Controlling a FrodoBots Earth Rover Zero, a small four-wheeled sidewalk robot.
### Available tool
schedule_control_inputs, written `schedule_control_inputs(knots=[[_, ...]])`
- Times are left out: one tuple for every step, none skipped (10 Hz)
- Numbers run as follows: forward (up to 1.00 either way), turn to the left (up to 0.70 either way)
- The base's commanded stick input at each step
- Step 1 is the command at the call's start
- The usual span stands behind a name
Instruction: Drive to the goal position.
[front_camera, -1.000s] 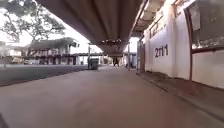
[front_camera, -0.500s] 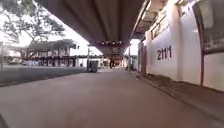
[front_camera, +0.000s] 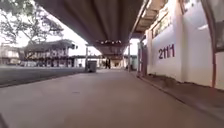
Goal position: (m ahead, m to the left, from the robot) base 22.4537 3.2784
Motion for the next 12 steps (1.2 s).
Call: schedule_control_inputs(knots=[[0.7, 0.0], [0.7, 0.0], [0.7, 0.0], [0.7, 0.0], [0.7, 0.0], [0.7, 0.0], [0.7, 0.0], [0.7, 0.0], [0.7, 0.0], [0.7, 0.0], [0.7, 0.0], [0.7, 0.0]])
